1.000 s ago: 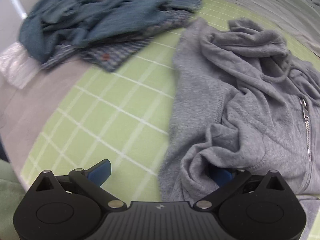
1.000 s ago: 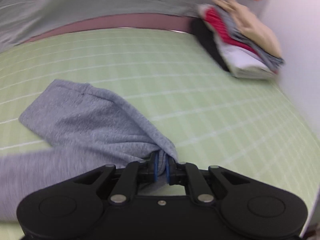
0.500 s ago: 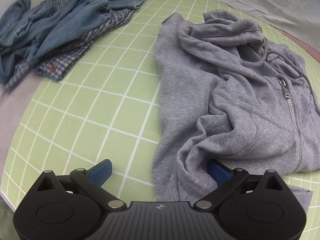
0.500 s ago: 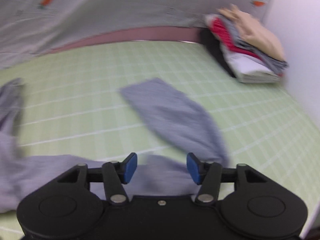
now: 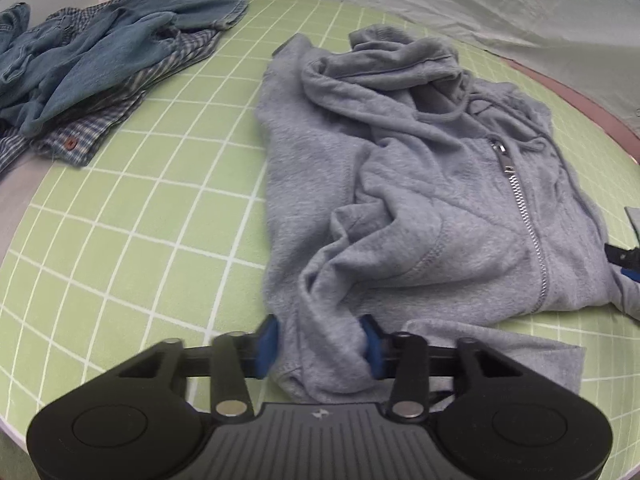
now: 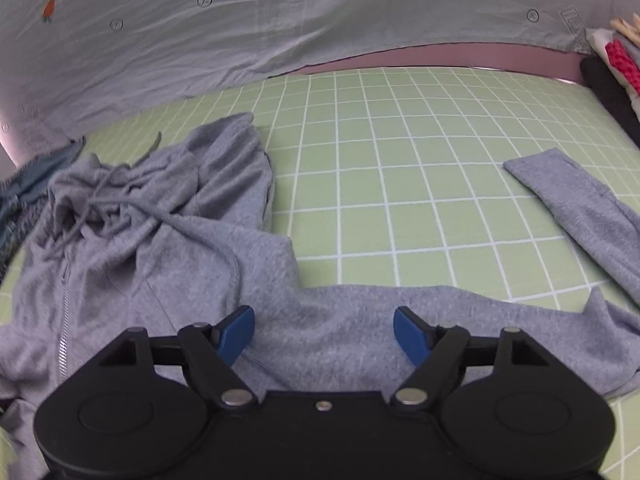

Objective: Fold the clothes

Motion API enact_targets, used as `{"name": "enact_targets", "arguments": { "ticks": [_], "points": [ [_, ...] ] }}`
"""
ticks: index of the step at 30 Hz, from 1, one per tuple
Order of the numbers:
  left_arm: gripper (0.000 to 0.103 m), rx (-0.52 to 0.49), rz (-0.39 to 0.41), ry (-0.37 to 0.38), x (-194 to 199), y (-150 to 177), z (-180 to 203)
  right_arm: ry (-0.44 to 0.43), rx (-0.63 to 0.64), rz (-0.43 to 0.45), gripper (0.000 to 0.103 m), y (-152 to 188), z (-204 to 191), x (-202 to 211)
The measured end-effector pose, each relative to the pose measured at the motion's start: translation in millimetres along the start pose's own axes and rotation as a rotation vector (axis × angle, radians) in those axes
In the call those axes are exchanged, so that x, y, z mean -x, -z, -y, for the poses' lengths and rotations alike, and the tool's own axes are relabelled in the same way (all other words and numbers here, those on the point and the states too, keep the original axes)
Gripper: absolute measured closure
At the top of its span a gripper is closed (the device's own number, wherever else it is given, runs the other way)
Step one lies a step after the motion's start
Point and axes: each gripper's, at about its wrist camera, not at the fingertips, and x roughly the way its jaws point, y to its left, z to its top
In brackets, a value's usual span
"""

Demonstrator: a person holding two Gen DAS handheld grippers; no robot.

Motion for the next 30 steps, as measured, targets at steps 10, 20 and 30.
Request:
{"name": "enact_targets", "arguments": {
  "ticks": [10,20,30],
  "points": [
    [0.072,-0.207,0.139,-0.132,15.8,-40.4,-14.8,0.091,0.074,0.002,0.038,9.7,5.0,-1.9],
    [0.025,0.008,0.094,-0.096,14.0,-18.5,-36.8,0.091,0.036,0.007,0.037,15.9,0.7,0.8],
    [0.018,0.145,0.037,0.000,18.1,21.8,-44.5,0.097,0.035,0.013,0.035,18.7,-1.4,0.2]
  ]
}}
